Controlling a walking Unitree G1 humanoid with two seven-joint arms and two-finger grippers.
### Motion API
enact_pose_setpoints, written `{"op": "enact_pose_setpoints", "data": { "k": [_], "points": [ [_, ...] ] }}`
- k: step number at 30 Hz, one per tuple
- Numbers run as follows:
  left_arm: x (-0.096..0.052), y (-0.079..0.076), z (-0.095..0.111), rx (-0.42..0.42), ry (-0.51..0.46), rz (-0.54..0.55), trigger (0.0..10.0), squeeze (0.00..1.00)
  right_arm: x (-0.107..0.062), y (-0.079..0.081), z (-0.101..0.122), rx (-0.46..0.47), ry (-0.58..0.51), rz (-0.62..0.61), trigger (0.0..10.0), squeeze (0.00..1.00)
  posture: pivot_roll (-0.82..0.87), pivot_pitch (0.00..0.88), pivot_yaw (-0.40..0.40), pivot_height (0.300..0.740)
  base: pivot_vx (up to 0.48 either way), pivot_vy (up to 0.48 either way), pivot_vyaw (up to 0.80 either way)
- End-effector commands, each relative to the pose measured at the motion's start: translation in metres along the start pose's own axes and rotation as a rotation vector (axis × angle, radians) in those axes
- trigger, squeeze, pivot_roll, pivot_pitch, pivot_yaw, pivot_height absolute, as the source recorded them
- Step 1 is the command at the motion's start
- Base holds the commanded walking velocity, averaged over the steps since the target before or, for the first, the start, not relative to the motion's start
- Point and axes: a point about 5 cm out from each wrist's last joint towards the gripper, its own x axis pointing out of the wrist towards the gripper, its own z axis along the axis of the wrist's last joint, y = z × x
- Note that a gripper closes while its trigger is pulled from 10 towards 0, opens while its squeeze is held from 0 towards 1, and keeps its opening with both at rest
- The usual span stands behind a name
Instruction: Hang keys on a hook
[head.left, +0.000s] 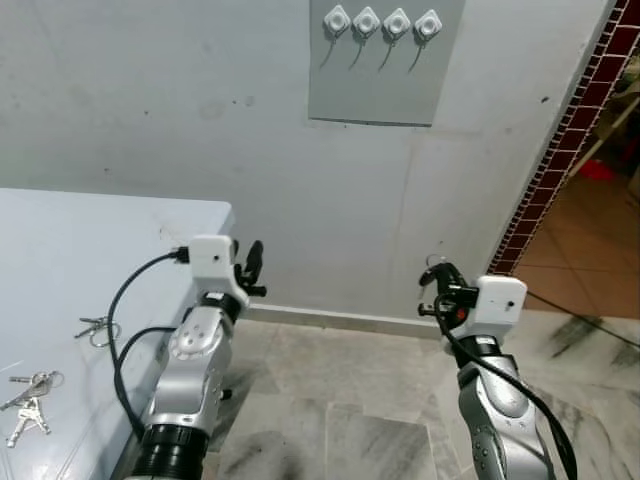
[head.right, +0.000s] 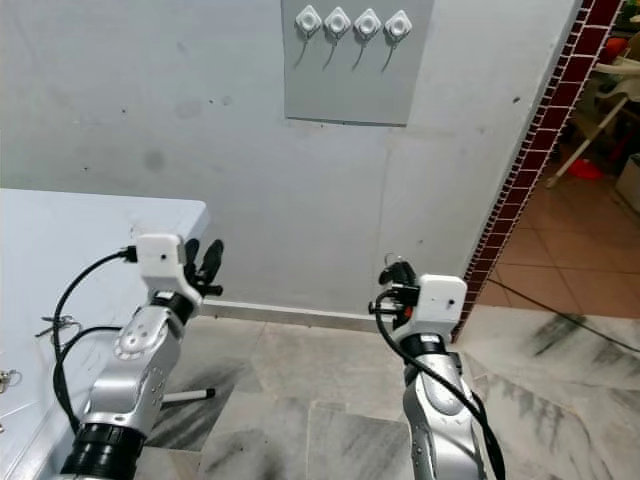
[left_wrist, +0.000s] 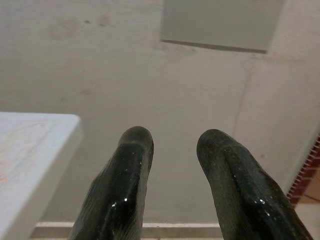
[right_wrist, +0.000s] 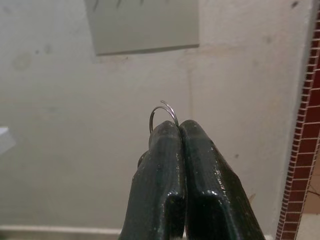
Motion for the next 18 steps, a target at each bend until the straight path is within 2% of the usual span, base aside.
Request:
{"op": "enact_pose_setpoints", "data": {
  "k": [1, 6, 14, 18],
  "points": [
    [0.004, -0.002, 0.001, -0.002, 0.008, -0.026, 10.0, 0.00, -0.002, -0.001, 0.007, -0.003, -0.037, -0.011, 10.0, 0.00, 0.00, 0.000, 0.060, 0.736, 0.000, 0.000, 0.00],
    [0.006, -0.005, 0.000, -0.029, 0.020, -0.046, 10.0, 0.00, -0.005, -0.001, 0.011, -0.004, -0.060, -0.005, 10.0, 0.00, 0.00, 0.000, 0.063, 0.736, 0.000, 0.000, 0.00],
    [0.004, -0.003, 0.000, -0.065, 0.021, -0.068, 10.0, 0.00, -0.001, 0.009, 0.015, 0.009, -0.081, 0.050, 10.0, 0.00, 0.02, 0.000, 0.043, 0.736, 0.000, 0.000, 0.00],
    [0.004, -0.003, 0.000, -0.072, 0.022, -0.061, 10.0, 0.00, 0.000, 0.011, 0.015, 0.012, -0.080, 0.058, 10.0, 0.00, 0.03, 0.000, 0.029, 0.736, 0.308, 0.000, 0.00]
  ]
}}
